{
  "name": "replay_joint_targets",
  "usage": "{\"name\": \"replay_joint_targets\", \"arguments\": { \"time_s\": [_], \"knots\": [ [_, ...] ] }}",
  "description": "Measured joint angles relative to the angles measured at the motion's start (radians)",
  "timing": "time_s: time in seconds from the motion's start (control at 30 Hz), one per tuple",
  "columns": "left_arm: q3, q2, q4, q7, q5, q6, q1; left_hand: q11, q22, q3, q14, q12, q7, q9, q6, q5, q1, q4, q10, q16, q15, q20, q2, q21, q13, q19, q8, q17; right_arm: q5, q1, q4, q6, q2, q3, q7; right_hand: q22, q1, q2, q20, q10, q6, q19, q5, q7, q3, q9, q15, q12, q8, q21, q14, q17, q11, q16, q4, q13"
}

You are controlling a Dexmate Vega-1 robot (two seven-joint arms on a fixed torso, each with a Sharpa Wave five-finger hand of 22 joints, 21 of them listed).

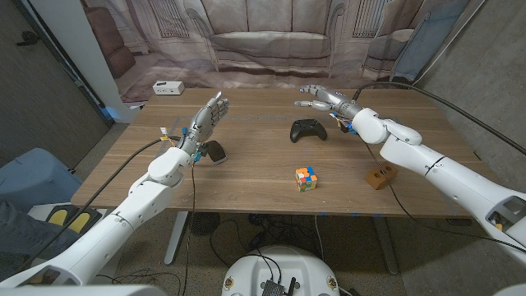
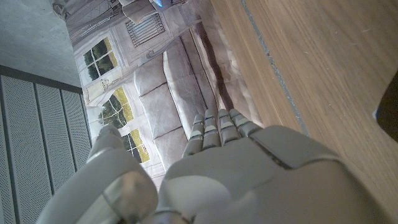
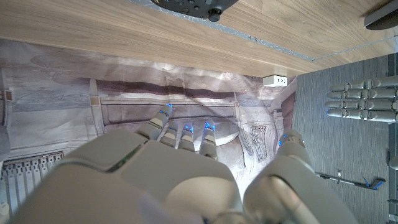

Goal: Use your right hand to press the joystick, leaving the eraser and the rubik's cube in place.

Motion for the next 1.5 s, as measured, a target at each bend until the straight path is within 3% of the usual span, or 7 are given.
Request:
{"name": "replay_joint_targets", "arguments": {
  "time_s": [0.17,0.6,0.83,1.03,1.5],
  "knots": [
    [0.000,0.000,-0.002,0.002,0.002,0.000,0.002,0.000,0.000,0.000,0.000,0.000,0.000,0.000,0.000,0.000,-0.001,0.000,0.000,0.000,0.000,0.000,0.001,0.000,-0.003,0.000,0.000,0.000,0.029,-0.016,-0.009,0.013,-0.006,0.020,-0.002,0.000,0.000,0.000,-0.006,0.007,-0.002,0.005,0.000,0.019,0.000,0.000,-0.004,0.007,0.000,0.000,0.007,0.000,0.007,-0.002,0.000,0.000],
    [-0.002,0.000,0.000,-0.008,0.001,-0.006,0.001,0.000,0.000,0.000,0.000,0.000,0.000,0.000,0.000,0.000,-0.001,0.000,0.000,0.000,0.000,0.000,0.001,0.000,-0.003,0.000,0.000,0.000,0.097,-0.060,-0.039,0.026,-0.011,0.068,-0.015,0.000,0.005,-0.005,-0.006,0.020,0.007,0.005,0.000,0.028,0.004,0.000,0.001,0.007,0.005,-0.007,0.012,0.000,0.020,-0.004,-0.004,0.000],
    [-0.002,-0.003,0.014,-0.021,-0.004,-0.011,-0.014,0.000,0.000,0.000,0.000,0.000,0.000,0.000,0.000,0.000,-0.001,0.000,0.000,0.000,0.000,0.000,0.001,0.000,-0.003,0.000,0.000,0.000,0.199,-0.083,-0.042,0.054,-0.009,0.098,-0.016,0.000,0.005,-0.005,-0.005,0.027,0.014,0.006,0.000,0.035,0.004,0.000,0.005,0.011,0.005,-0.007,0.016,0.000,0.027,-0.004,-0.004,0.000],
    [-0.001,-0.004,0.017,-0.023,-0.005,-0.011,-0.019,0.000,0.000,0.000,0.000,0.000,0.000,0.000,0.000,0.000,-0.001,0.000,0.000,0.000,0.000,0.000,0.001,0.000,-0.003,0.000,0.000,0.000,0.253,-0.102,-0.044,0.074,-0.007,0.121,-0.017,0.000,0.005,-0.005,0.005,0.052,0.019,0.016,0.000,0.040,0.004,0.000,0.014,0.019,0.005,-0.007,0.024,0.000,0.030,-0.004,-0.004,0.000],
    [0.000,0.001,0.014,-0.024,-0.004,-0.010,-0.021,0.000,0.000,0.000,0.000,0.000,0.000,0.000,0.000,0.000,-0.001,0.000,0.000,0.000,0.000,0.000,0.001,0.000,-0.003,0.000,0.000,0.000,0.385,-0.145,-0.035,0.126,0.001,0.174,-0.021,0.000,0.009,-0.009,0.000,0.083,0.032,0.061,0.000,0.053,0.000,0.000,0.011,0.019,0.009,-0.007,0.052,0.000,0.032,-0.004,-0.008,0.000]
  ]
}}
